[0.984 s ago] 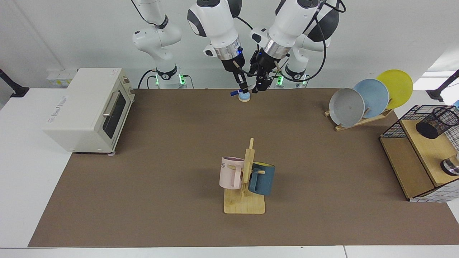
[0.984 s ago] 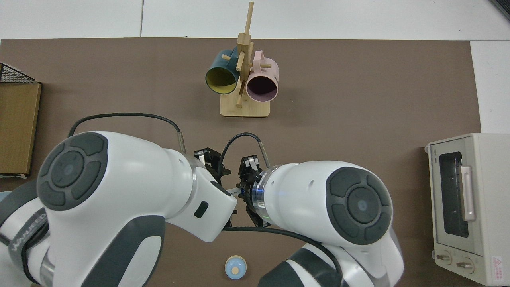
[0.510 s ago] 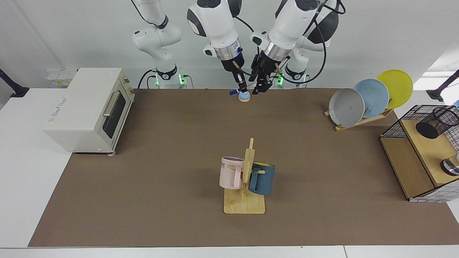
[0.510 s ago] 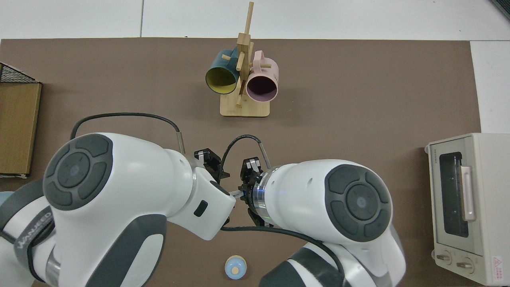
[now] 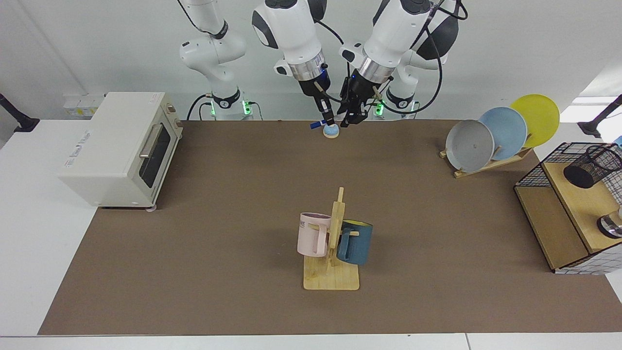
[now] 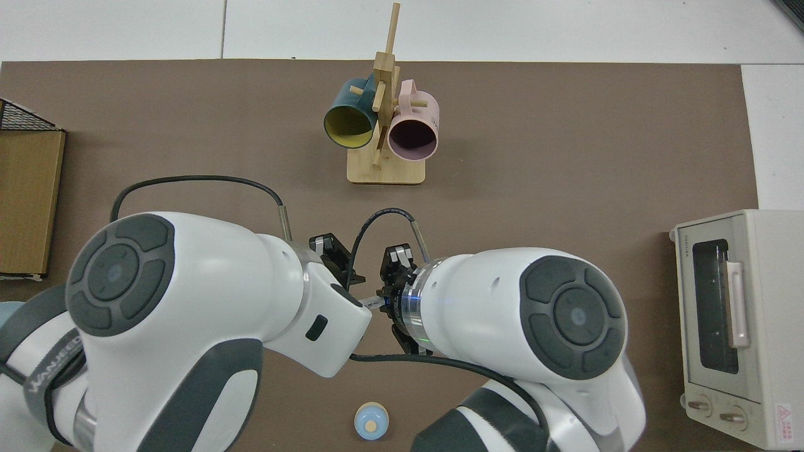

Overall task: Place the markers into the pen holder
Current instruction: 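Grasp the marker with the left gripper beside the right gripper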

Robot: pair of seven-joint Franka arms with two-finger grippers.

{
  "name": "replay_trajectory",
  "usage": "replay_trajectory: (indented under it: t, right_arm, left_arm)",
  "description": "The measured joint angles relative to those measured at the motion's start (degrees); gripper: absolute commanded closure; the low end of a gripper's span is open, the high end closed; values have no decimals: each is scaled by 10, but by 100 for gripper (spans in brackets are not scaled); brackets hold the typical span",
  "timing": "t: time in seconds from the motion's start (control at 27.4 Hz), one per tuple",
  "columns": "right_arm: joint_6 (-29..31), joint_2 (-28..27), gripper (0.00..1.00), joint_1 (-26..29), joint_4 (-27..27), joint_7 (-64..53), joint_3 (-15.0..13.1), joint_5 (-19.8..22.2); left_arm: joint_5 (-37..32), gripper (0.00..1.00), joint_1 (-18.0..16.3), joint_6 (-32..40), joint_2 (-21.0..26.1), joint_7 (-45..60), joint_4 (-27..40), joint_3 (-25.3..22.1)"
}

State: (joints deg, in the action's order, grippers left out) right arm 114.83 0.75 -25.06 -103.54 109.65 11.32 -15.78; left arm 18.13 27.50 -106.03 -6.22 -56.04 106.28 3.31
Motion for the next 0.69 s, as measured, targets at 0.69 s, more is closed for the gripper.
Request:
replay_trajectory:
  t: [0.69]
  right_arm:
    - [1, -4, 94, 0, 4, 0, -5, 1]
  left_arm:
    - [0, 100, 1, -3, -5, 1, 5, 3]
